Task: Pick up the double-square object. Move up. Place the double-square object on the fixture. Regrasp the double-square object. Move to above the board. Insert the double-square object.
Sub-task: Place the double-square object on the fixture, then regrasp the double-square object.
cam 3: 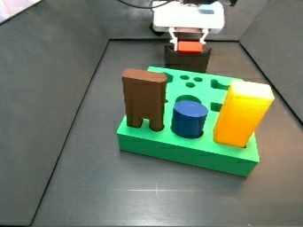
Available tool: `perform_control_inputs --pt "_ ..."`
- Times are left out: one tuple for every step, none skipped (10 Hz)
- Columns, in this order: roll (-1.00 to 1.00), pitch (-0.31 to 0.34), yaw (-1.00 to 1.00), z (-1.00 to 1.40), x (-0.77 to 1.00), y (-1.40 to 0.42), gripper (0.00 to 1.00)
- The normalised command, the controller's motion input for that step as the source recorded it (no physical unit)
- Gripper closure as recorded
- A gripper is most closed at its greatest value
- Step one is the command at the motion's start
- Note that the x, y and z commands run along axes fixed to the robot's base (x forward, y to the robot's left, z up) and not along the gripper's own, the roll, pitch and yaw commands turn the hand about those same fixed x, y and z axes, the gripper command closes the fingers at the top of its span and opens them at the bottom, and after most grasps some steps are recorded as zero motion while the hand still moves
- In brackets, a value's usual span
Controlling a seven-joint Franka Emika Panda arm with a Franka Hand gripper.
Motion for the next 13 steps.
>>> perform_control_inputs --pt "-0.11 -0.037 -0.07 -0.20 0.07 0.02 1.00" --pt "-0.11 -0.037 -0.05 -0.20 0.07 0.02 1.00" --pt "0.00 0.000 0.00 -0.17 0.00 -0.50 1.00" --pt "0.00 0.000 0.00 0.00 0.00 0.00 0.00" --pt "-0.02 -0.043 0.01 1.00 0.00 0.00 0.00" --pt "-0.02 -0.038 0.02 1.00 -0.01 0.00 0.00" --pt "-0.01 -0.030 0.03 1.00 -0.02 0.00 0.00" --pt "0.00 -0.019 0.04 1.00 -0.03 0.00 0.00" --pt "0.01 0.003 0.04 1.00 -0.04 0.01 0.00" --pt "0.01 0.023 0.04 0.87 -0.04 0.01 0.00" --pt "0.01 0.035 0.04 0.75 -0.04 0.01 0.00" --pt "0.01 0.055 0.02 0.50 -0.03 0.01 0.00" --pt "0.02 0.064 0.01 0.31 -0.03 0.01 0.00"
